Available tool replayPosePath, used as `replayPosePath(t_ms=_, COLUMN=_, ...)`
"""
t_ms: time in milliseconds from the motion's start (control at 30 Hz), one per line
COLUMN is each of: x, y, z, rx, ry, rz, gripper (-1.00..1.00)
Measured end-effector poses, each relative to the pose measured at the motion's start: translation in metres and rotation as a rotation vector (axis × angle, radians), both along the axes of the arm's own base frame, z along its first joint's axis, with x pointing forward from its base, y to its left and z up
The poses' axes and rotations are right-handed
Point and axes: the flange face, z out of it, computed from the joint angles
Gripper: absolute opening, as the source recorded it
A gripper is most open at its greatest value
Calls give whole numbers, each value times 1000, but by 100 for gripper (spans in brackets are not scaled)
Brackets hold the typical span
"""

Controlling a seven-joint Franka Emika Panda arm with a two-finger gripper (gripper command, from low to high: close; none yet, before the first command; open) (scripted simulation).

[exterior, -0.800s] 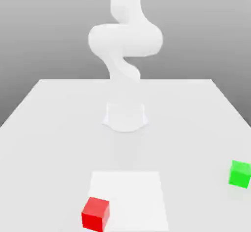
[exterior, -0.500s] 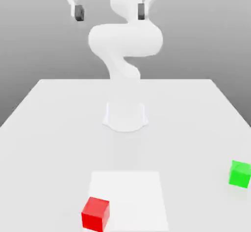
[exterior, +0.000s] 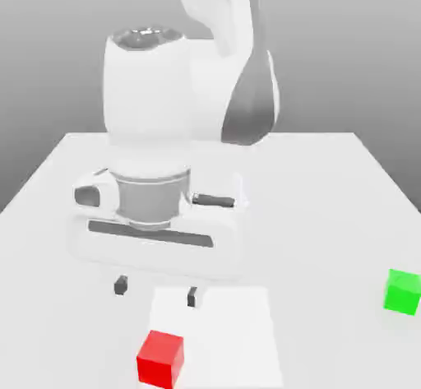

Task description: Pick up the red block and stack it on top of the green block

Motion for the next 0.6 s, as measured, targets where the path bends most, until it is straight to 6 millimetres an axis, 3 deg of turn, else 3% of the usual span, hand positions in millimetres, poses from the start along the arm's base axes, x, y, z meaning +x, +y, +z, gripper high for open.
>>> replayPosePath(t_ms=167, x=-5, y=-2, z=-71, rx=4, ry=34, rz=-11, gripper=0)
replayPosePath(t_ms=200, x=-6, y=-2, z=-82, rx=4, ry=35, rz=-11, gripper=-100)
replayPosePath(t_ms=433, x=-6, y=-2, z=-84, rx=4, ry=35, rz=-11, gripper=-100)
replayPosePath(t_ms=600, x=-6, y=3, z=-30, rx=5, ry=35, rz=-9, gripper=-100)
